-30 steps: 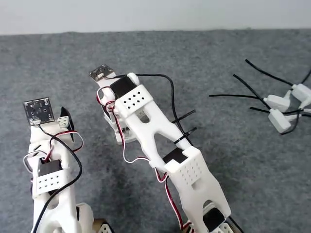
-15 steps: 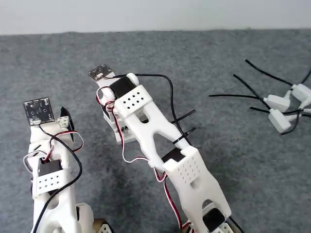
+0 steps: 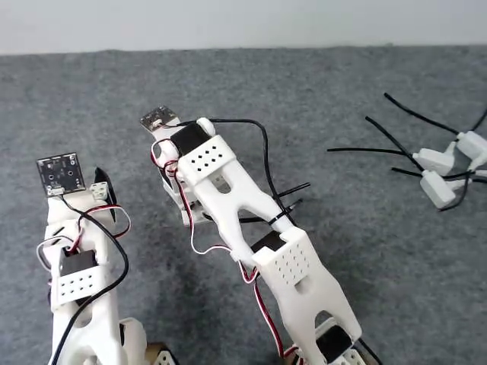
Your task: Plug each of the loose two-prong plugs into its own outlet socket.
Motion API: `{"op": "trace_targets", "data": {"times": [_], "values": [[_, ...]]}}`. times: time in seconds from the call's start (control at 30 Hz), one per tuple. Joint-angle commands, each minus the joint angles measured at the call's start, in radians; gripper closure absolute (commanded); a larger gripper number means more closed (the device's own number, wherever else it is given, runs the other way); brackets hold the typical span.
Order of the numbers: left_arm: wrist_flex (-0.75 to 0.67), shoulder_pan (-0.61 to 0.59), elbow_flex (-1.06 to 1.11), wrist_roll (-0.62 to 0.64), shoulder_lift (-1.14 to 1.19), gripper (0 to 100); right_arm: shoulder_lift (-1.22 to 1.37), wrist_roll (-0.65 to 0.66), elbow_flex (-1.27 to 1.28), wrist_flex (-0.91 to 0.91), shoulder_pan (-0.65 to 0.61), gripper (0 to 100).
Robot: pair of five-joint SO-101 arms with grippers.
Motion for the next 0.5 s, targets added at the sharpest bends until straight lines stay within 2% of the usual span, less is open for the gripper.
{"op": "trace_targets", "data": {"times": [0.0, 0.47], "values": [[-0.029, 0.002, -0.059, 0.002, 0.002, 87, 0.004, -0.008, -0.014, -0.004, -0.012, 99.1], [-0.029, -0.002, -0.059, 0.002, 0.002, 87, 0.071, -0.008, -0.014, -0.05, -0.012, 99.1]]}}
